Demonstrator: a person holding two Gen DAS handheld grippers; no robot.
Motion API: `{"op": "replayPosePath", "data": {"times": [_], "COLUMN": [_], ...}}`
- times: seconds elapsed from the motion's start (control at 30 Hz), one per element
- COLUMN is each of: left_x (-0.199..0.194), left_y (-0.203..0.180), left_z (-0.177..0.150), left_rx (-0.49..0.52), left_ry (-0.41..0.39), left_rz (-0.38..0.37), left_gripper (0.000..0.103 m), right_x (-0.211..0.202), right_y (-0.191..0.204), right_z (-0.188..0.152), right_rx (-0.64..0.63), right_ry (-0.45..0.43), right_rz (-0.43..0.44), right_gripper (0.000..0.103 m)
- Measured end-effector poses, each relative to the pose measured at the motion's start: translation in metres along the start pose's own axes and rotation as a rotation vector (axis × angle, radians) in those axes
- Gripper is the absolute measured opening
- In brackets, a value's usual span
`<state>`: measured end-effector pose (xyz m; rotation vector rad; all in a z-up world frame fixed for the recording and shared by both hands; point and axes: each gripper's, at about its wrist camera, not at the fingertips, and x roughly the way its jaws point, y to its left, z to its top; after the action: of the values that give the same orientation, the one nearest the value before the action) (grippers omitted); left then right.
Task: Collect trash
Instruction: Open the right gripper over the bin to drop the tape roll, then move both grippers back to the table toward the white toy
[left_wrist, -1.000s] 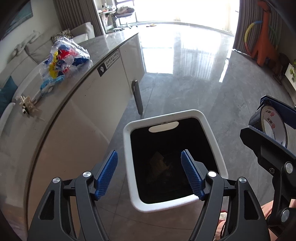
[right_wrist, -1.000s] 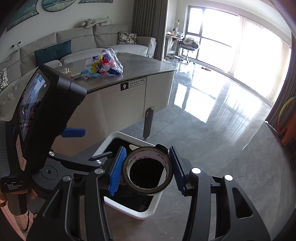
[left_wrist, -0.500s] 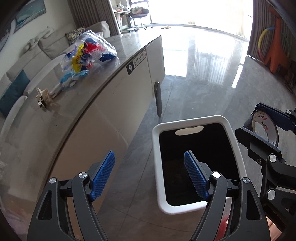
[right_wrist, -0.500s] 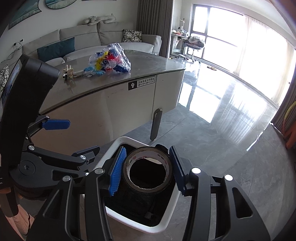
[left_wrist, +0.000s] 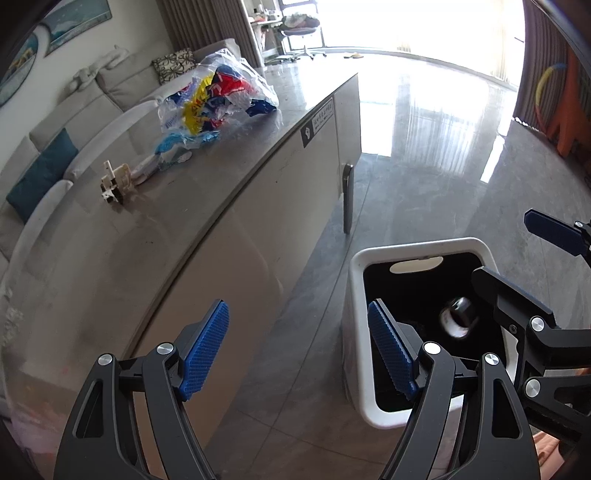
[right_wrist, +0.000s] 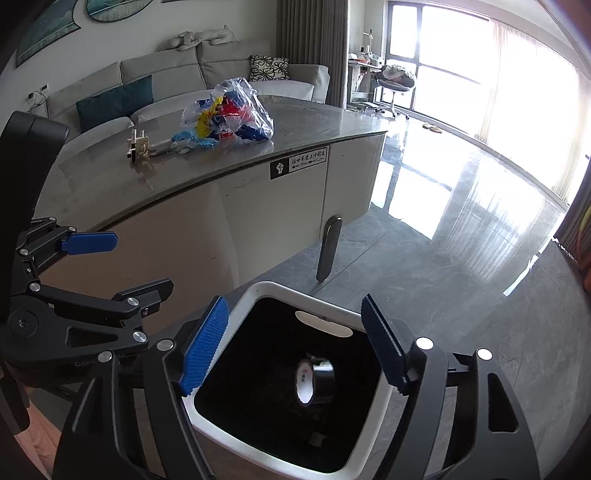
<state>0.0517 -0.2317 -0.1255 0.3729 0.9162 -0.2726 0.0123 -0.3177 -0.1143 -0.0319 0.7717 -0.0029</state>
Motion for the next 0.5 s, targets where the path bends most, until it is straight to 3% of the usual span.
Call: {"op": "replayPosePath", "data": {"times": [0.07, 0.17, 0.5], "left_x": [-0.001, -0.001, -0.010], "left_y": [0.003, 0.007, 0.013], "left_z": [0.000, 0.001, 0.004], "left_rx": [-0.004, -0.013, -0.027], "left_ry": [-0.003, -0.005, -0.031], "left_rz": [0.006, 0.004, 0.002], "left_gripper": [0.078, 0.078, 0.083], "right_x": [0.000, -0.002, -0.012], "right_y": [0.001, 0.000, -0.003], "right_z": [0.001, 0.001, 0.009], "right_rx": [-0.002, 0.005, 0.030], "right_ry": [-0.004, -0.016, -0.065], "right_rz": [0.004, 0.004, -0.017], "right_gripper": [0.084, 0.099, 0.099]}}
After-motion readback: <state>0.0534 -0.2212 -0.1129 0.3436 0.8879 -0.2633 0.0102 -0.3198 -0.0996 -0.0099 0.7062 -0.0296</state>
